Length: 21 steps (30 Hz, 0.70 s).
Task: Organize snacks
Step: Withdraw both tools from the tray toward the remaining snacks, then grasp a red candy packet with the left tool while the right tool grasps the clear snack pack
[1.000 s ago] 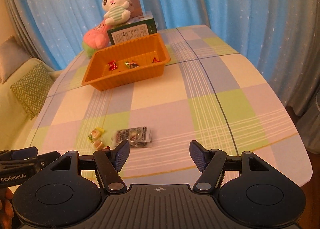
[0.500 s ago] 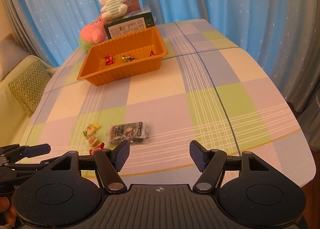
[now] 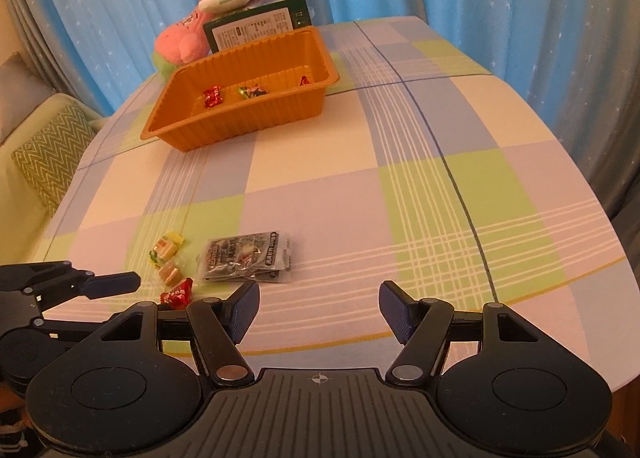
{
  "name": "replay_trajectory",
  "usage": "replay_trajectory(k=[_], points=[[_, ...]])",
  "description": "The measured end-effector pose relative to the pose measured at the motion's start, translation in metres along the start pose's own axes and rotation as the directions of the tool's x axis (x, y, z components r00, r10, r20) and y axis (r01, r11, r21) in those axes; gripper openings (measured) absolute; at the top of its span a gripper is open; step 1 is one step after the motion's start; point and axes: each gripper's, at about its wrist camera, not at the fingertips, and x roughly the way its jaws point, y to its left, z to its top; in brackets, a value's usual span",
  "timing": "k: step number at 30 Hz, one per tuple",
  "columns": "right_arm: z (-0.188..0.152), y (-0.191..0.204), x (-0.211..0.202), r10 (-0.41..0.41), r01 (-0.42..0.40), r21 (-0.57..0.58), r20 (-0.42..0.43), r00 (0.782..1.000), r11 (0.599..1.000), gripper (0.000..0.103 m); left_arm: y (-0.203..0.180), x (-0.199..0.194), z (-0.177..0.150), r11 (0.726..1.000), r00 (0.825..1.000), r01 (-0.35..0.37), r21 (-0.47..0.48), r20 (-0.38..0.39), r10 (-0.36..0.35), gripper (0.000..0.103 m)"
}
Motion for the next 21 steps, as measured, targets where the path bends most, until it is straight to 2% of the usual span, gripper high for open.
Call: replay_trajectory(k=[3,13,16,21], points=[[0.001,0.000,0.007,0.000,0.000,-0.006,-0.009,1.000,1.000,0.066,0.000,0.009,0.003,0.999,1.000,0.012,0.047,-0.013,-0.012,0.027],[0.004,-0.001,0.023,0.005,-0.005,-0.005,-0.025,1.000,1.000,0.066,-0.003,0.026,0.005,0.991,0.996,0.064,0.119,-0.066,-0.056,0.022],[0.007,-0.001,0.027,0.000,-0.001,-0.021,-0.021,1.000,1.000,0.066,-0.004,0.028,0.002,0.994,0.996,0.055,0.099,-0.072,-0.048,0.017],[0.012,0.005,0.034,0.009,-0.011,-0.115,-0.019,1.000,0.993,0.066,-0.001,0.021,-0.001,1.000,0.999,0.031,-0.005,-0.045,-0.031,0.015]])
